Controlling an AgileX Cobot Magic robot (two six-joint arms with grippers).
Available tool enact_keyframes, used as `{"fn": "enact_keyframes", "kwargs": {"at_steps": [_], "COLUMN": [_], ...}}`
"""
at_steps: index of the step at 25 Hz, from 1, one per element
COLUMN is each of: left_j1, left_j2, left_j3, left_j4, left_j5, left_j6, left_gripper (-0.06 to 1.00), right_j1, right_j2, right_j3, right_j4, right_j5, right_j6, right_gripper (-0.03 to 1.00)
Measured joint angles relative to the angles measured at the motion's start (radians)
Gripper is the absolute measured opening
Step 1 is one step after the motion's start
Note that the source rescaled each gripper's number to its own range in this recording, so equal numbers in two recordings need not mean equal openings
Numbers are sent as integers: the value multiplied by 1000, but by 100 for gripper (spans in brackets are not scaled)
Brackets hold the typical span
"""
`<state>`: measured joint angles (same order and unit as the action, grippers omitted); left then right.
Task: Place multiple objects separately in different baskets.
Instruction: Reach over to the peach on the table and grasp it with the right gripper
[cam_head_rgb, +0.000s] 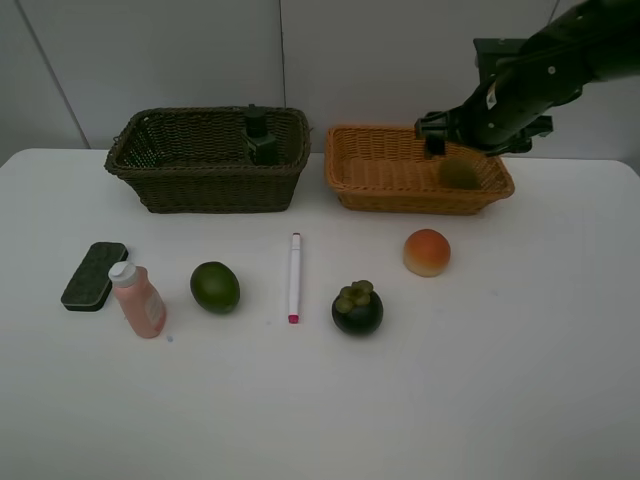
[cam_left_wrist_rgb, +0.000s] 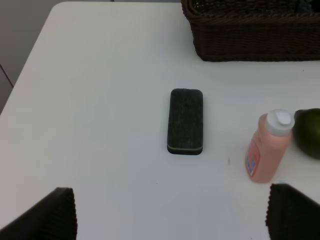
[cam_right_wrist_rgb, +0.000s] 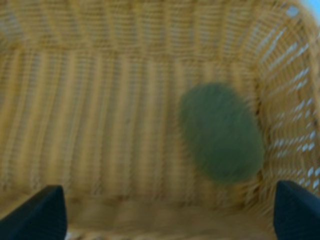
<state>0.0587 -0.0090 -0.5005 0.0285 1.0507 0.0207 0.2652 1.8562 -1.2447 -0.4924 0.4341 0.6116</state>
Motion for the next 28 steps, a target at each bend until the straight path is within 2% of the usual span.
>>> {"fn": "enact_keyframes", "kwargs": {"at_steps": [7, 16, 28], "left_j1": [0, 0, 0], "left_j2": [0, 0, 0], "left_j3": [0, 0, 0], "left_j4": [0, 0, 0], "left_j5": [0, 0, 0], "left_j6": [0, 0, 0], "left_gripper": [100, 100, 100], "right_j1": [85, 91, 91], "right_j2": [0, 20, 130], "right_j3": [0, 0, -1], "right_j4": [66, 257, 297], "right_j5": [72, 159, 224], "right_j6": [-4, -151, -182], "right_gripper": [100, 100, 100]}}
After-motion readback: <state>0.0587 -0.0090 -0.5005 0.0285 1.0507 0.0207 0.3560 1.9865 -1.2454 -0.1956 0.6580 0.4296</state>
